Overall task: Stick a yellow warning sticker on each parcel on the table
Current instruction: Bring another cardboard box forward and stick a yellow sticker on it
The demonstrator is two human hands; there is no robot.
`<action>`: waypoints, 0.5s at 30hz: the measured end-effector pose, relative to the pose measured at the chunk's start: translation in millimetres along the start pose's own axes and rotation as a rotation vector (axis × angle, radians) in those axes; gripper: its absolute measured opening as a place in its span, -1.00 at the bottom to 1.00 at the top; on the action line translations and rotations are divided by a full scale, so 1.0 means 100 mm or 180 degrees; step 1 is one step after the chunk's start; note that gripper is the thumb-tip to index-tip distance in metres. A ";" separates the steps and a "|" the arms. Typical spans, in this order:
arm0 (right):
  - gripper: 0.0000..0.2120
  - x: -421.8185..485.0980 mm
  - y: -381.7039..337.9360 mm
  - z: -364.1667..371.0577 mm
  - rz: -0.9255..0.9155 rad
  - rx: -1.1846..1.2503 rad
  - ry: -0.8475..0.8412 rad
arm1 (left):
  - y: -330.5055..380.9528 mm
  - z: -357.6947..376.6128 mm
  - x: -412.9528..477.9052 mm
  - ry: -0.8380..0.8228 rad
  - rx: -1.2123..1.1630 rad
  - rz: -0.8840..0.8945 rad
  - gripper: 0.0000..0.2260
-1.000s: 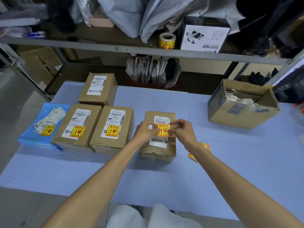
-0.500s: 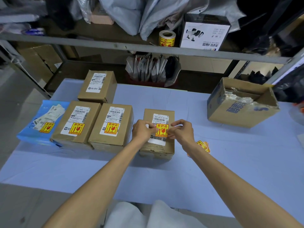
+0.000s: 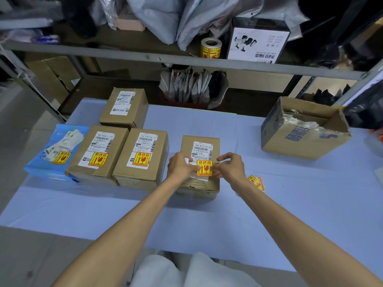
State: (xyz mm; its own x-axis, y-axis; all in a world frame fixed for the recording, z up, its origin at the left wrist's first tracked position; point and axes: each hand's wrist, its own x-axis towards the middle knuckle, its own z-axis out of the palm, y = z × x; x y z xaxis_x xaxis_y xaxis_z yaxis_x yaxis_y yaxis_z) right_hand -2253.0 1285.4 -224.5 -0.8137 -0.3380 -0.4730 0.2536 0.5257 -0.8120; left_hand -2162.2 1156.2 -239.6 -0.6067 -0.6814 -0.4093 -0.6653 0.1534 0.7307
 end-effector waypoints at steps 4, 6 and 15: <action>-0.72 0.03 0.03 0.03 -0.0004 -0.0189 0.0058 | 0.06 0.01 -0.03 -0.0036 0.0256 0.0016 -0.60; -0.72 0.05 0.04 0.04 -0.0027 -0.0275 0.0072 | 0.06 0.02 -0.02 -0.0064 0.0342 0.0023 -0.59; -0.73 0.10 0.10 0.09 -0.0076 -0.0603 0.0088 | 0.04 0.08 -0.02 -0.0036 0.0519 -0.0015 -0.57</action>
State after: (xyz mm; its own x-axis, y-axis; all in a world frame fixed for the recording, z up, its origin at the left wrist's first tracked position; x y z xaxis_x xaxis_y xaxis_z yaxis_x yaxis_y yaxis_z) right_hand -2254.3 1280.2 -240.1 -0.8331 -0.3320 -0.4425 0.1330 0.6562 -0.7427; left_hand -2167.0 1164.0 -239.9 -0.6076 -0.6746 -0.4193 -0.7295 0.2650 0.6306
